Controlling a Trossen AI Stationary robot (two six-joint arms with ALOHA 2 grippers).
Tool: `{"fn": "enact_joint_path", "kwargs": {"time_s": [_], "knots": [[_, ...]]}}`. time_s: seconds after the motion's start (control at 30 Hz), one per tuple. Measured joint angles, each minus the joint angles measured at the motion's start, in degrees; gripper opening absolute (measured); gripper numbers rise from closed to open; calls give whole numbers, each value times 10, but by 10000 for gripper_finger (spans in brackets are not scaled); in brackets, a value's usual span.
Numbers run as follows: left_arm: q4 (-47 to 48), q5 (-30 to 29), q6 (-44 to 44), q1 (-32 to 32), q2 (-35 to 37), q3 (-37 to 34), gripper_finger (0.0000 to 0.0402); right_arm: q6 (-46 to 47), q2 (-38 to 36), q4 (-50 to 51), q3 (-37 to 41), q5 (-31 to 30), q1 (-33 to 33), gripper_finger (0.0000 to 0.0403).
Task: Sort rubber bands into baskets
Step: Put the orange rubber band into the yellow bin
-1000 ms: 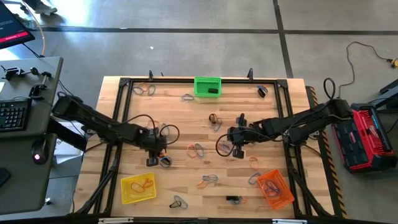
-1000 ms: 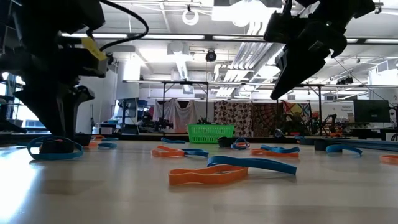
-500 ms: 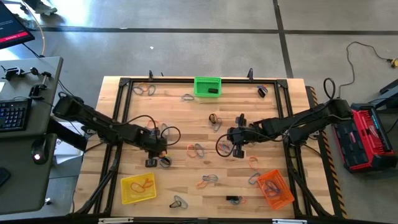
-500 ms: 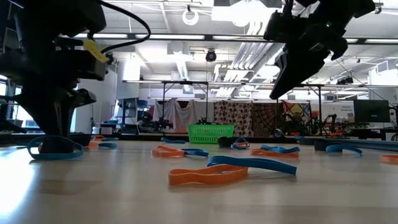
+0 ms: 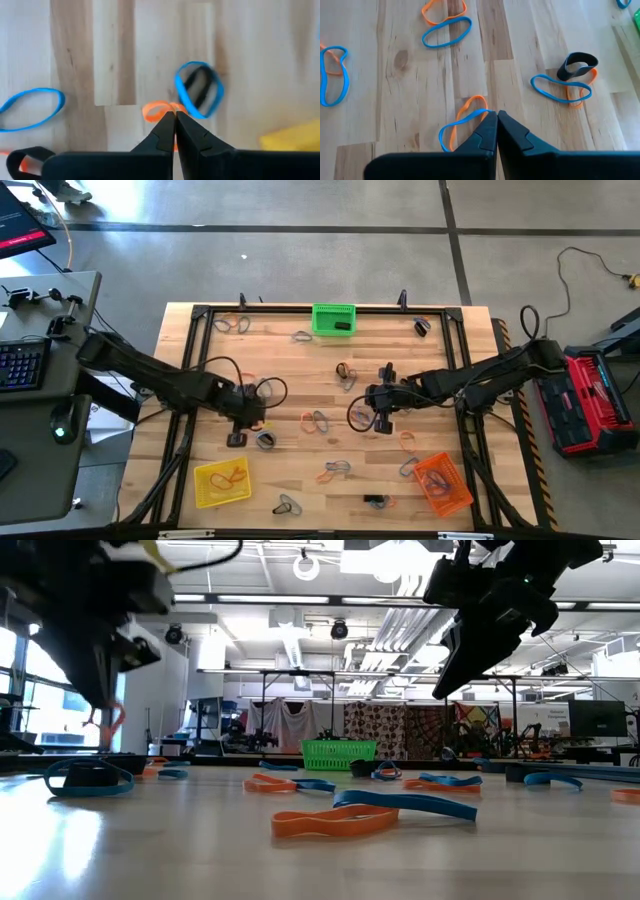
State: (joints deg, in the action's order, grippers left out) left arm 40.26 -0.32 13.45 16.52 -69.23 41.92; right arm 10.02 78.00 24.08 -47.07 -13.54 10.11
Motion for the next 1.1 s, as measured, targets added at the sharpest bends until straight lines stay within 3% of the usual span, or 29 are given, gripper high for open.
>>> {"fn": "enact_joint_path", "kwargs": {"time_s": [0.27, 0.47, 0.77, 1.1], "knots": [[88, 54, -40, 69, 43, 49, 1, 0, 0, 0, 0, 0, 0, 0], [102, 77, 16, 137, 52, 52, 0, -16, 0, -8, 0, -25, 0, 0], [95, 52, 76, 233, -1, 52, 0, -36, 0, -22, 0, -25, 0, 0], [61, 60, 129, 298, -50, 55, 0, -45, 0, -21, 0, -25, 0, 0]]}}
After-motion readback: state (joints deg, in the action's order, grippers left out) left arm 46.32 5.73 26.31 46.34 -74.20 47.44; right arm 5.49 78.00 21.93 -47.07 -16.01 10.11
